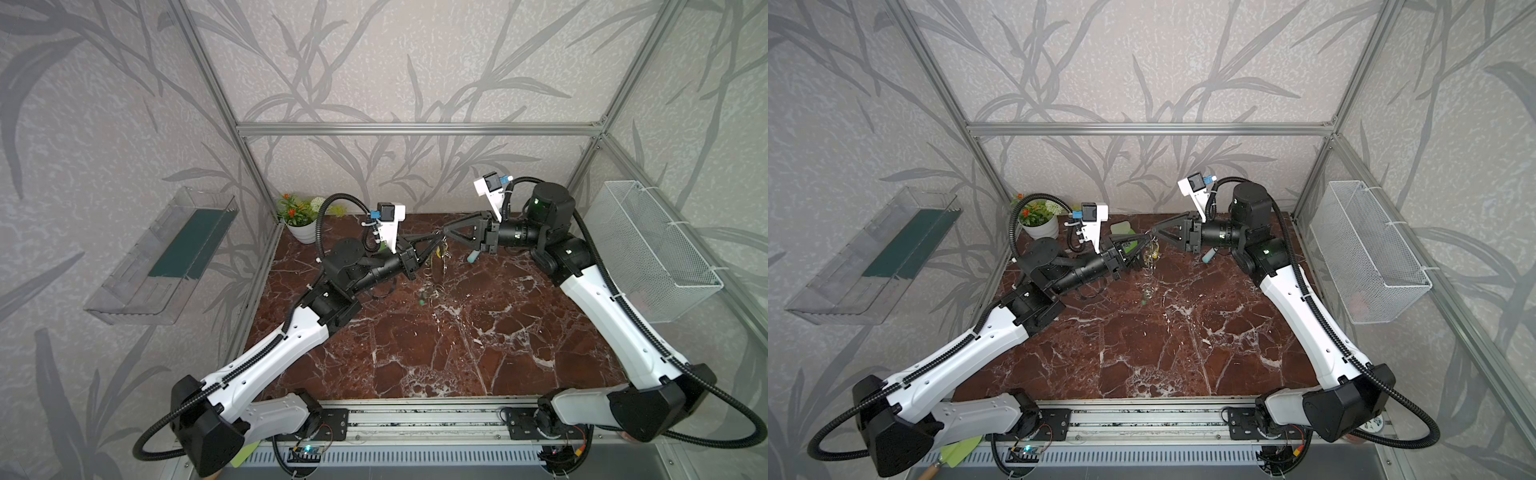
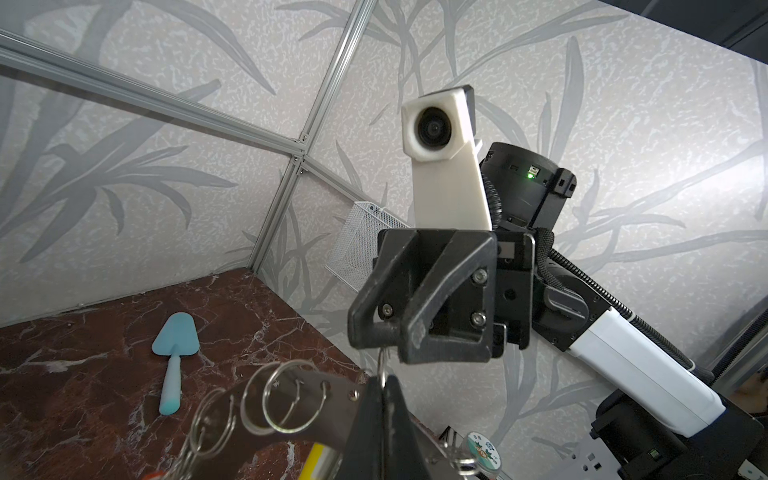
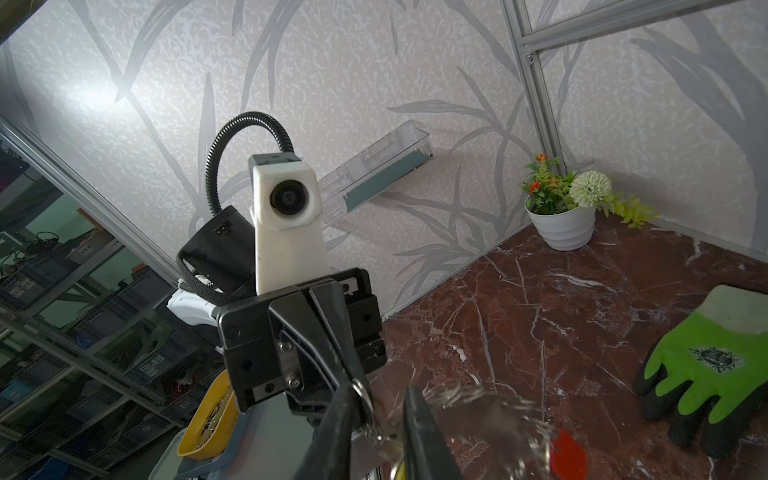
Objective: Put the keys on the keyring
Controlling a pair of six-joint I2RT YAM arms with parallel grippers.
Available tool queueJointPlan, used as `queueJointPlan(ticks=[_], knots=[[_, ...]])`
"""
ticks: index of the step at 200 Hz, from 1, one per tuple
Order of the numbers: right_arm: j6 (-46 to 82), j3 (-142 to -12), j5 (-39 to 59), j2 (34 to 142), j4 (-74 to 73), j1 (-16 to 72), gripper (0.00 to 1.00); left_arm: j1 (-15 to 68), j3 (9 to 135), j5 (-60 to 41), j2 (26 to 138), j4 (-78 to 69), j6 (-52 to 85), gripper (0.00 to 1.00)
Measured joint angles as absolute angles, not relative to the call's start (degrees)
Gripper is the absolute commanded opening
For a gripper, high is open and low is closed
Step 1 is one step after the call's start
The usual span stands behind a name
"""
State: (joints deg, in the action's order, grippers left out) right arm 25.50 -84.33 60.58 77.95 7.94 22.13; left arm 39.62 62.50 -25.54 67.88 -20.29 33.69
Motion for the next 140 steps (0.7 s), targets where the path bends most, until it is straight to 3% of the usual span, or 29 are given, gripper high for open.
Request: queueJointPlan(ticks=[50,82,140], knots=[[26.7,-81.2,61.5,77.7,6.9,22.0,0.19,39.6,62.5,-25.6,68.6,-20.3,33.7,0.0],[28.3,-81.1,62.3,77.7,4.7,21.9,0.0,39.6,62.5,-25.4,68.7,-20.3,33.7,0.0],[29.6,-79.9,63.3,77.5,2.3,21.7,0.0,39.5,63.8,-25.5,68.7,-17.5,33.6,0.0]])
